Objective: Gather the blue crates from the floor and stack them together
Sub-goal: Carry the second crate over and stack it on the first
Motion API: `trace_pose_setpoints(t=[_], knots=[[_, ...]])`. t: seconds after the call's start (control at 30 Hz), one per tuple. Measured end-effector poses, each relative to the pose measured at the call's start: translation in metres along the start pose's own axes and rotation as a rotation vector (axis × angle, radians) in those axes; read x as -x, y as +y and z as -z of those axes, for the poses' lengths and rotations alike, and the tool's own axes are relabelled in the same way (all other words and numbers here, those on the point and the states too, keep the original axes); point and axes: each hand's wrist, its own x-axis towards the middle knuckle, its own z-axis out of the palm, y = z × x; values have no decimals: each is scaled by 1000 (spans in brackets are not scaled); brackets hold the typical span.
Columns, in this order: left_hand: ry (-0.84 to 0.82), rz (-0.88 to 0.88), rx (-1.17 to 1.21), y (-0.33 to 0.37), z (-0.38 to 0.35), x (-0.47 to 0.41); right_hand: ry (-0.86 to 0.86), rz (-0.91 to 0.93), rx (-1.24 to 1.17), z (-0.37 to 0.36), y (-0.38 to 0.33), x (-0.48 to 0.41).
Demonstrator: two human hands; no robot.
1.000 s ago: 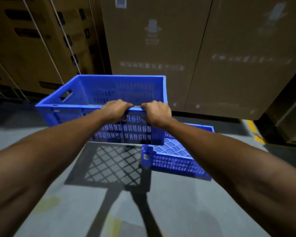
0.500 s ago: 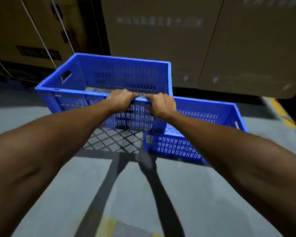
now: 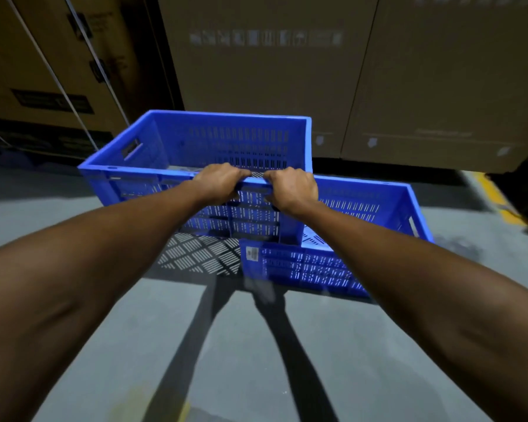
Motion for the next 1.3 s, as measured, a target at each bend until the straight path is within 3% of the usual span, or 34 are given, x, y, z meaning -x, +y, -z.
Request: trace_pose_setpoints(t=[1.3], knots=[[20, -167, -47, 196, -7, -86, 19, -84, 105, 31, 198, 92]])
